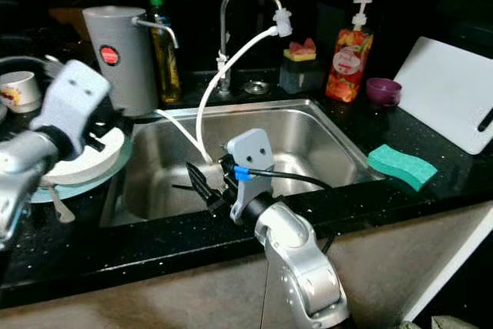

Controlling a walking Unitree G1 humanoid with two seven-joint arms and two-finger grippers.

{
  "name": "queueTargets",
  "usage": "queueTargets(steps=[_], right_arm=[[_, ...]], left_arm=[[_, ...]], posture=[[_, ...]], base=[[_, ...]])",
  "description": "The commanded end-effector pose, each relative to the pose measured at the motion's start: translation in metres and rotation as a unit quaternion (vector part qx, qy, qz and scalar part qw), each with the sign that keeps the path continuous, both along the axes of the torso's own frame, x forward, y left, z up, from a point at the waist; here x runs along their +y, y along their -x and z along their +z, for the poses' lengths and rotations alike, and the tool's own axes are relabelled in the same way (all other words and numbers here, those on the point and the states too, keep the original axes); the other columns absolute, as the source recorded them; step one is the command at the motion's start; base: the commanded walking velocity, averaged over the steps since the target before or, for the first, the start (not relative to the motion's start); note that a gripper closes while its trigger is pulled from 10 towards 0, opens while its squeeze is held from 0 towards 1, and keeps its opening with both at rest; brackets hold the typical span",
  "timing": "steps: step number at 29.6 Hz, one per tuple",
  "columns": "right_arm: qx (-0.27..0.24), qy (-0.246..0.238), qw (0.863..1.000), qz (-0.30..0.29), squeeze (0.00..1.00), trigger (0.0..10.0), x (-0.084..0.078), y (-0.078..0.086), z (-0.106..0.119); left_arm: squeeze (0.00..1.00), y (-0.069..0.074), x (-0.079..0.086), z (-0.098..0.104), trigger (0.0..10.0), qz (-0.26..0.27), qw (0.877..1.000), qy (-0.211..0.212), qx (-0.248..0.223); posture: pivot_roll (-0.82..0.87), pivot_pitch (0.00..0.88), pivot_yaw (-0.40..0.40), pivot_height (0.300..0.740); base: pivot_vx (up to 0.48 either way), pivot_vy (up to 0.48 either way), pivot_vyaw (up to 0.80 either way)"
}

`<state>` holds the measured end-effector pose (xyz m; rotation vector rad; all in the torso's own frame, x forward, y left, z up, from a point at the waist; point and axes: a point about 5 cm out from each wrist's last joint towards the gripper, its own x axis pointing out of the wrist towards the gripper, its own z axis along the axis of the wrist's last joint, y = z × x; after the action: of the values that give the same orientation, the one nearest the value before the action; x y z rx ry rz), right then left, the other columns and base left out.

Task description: Kitchen organization

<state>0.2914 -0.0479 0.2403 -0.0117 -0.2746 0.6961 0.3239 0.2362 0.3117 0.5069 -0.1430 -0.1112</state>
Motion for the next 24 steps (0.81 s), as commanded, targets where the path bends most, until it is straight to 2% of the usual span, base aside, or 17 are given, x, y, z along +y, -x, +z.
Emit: queueTargets(steps=[1, 6, 10, 13, 15, 20, 24], right_arm=[[0.003, -0.001, 1.000, -0.002, 0.00, 10.0, -0.001, -0.002, -0.002], [0.001, -0.001, 1.000, -0.002, 0.00, 10.0, -0.001, -0.002, -0.001], [-0.001, -0.002, 1.000, 0.000, 0.00, 10.0, 0.000, -0.002, 0.000], [-0.004, -0.003, 1.000, 0.003, 0.00, 10.0, 0.001, -0.002, 0.001], [-0.006, -0.005, 1.000, 0.009, 0.00, 10.0, 0.002, -0.001, 0.001], [-0.012, 0.007, 0.998, 0.059, 0.00, 10.0, 0.010, 0.007, 0.002], [-0.012, 0.029, 0.996, 0.086, 0.00, 10.0, 0.018, 0.012, -0.001]], left_arm=[[1.00, 0.000, 0.005, -0.009, 10.0, -0.012, 0.999, 0.021, 0.039], [1.00, 0.001, 0.011, -0.019, 10.0, -0.012, 0.997, -0.008, 0.082], [1.00, -0.002, 0.014, -0.024, 10.0, -0.009, 0.995, 0.008, 0.102], [1.00, -0.001, 0.017, -0.030, 10.0, -0.021, 0.992, 0.002, 0.124], [0.00, 0.000, 0.021, -0.035, 10.0, -0.031, 0.989, -0.009, 0.143], [0.00, 0.000, 0.034, -0.043, 10.0, -0.031, 0.985, -0.037, 0.168], [0.00, 0.000, 0.037, -0.044, 10.0, -0.033, 0.982, -0.050, 0.178]], posture=[[0.12, 0.083, -0.035, 0.740], [0.12, 0.081, -0.037, 0.740], [0.12, 0.076, -0.035, 0.740], [0.12, 0.076, -0.035, 0.740], [0.13, 0.071, -0.034, 0.740], [0.13, 0.067, -0.033, 0.740], [0.13, 0.063, -0.033, 0.740]], base=[[0.000, 0.000, 0.00], [0.000, 0.000, 0.00], [0.000, 0.000, 0.00], [0.000, 0.000, 0.00], [0.000, 0.000, 0.00], [0.000, 0.000, 0.00], [0.000, 0.000, 0.00]])
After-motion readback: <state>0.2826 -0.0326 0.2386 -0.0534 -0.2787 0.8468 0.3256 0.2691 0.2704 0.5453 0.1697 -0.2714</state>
